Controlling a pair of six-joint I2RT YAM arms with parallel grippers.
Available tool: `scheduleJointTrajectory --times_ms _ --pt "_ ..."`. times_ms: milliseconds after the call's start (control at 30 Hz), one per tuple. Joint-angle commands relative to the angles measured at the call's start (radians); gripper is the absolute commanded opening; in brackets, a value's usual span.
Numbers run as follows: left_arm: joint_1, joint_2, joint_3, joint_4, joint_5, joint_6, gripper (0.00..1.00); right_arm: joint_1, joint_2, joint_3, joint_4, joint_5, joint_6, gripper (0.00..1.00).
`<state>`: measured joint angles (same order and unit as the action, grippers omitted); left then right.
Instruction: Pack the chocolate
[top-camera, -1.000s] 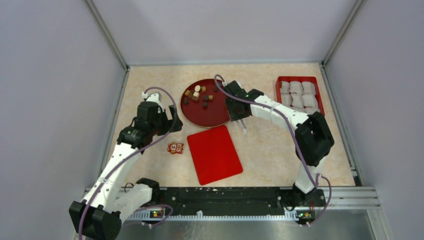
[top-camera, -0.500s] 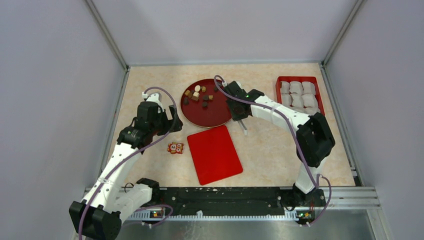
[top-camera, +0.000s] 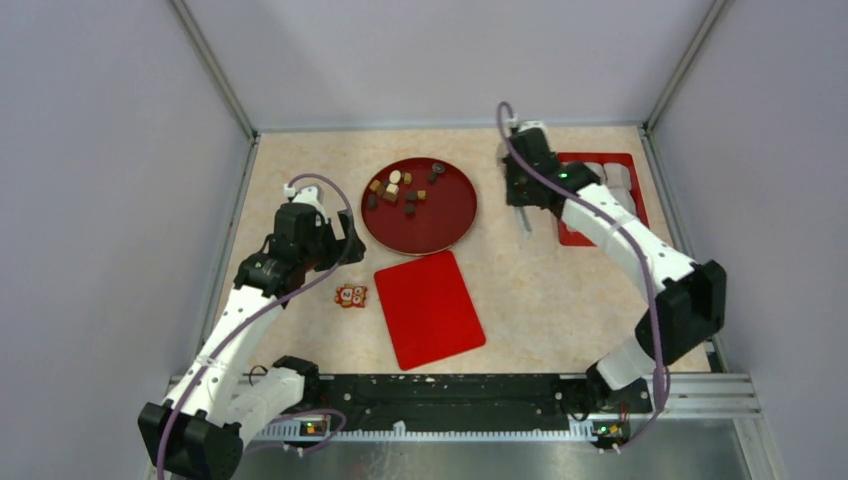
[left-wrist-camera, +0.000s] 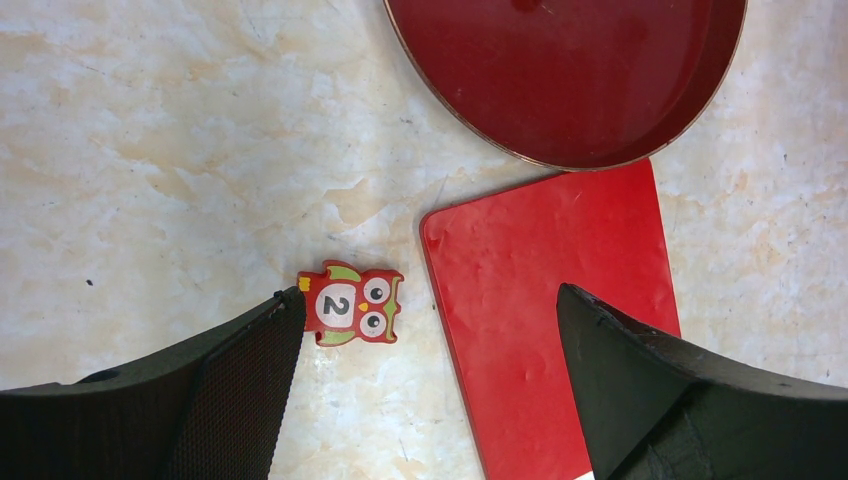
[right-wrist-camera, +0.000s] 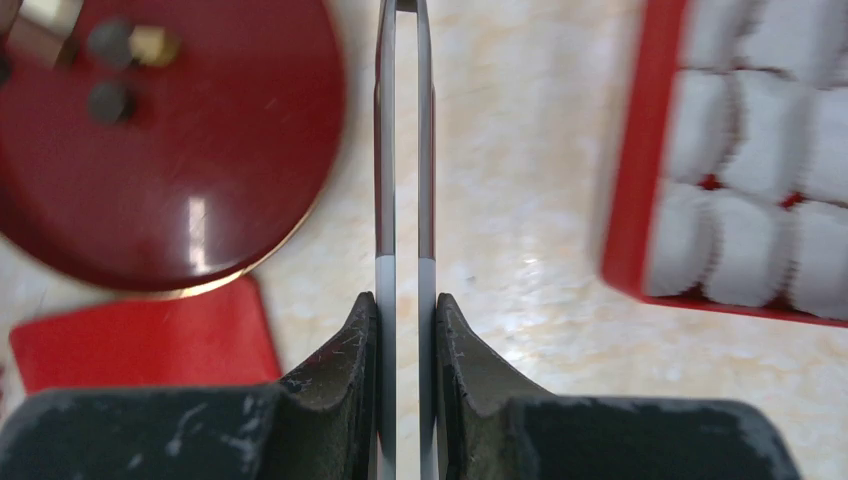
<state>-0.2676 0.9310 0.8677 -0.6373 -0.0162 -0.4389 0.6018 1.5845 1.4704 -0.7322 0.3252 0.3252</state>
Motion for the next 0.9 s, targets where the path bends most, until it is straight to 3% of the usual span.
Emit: scheduleJointTrajectory --times_ms 0,333,867 --pt "0.007 -0.020 0.026 0.019 0.000 0.005 0.99 -0.184 -0.168 -0.054 0.061 0.018 0.001 0.00" --pt "0.007 0.004 0.037 0.030 0.005 0.010 0.99 -0.477 -0.269 -0.258 0.061 -0.064 0.010 0.00" --pt "0.007 0.014 0.049 0.021 -0.010 0.008 0.99 -0.490 -0.183 -0.326 0.155 -0.116 0.035 0.02"
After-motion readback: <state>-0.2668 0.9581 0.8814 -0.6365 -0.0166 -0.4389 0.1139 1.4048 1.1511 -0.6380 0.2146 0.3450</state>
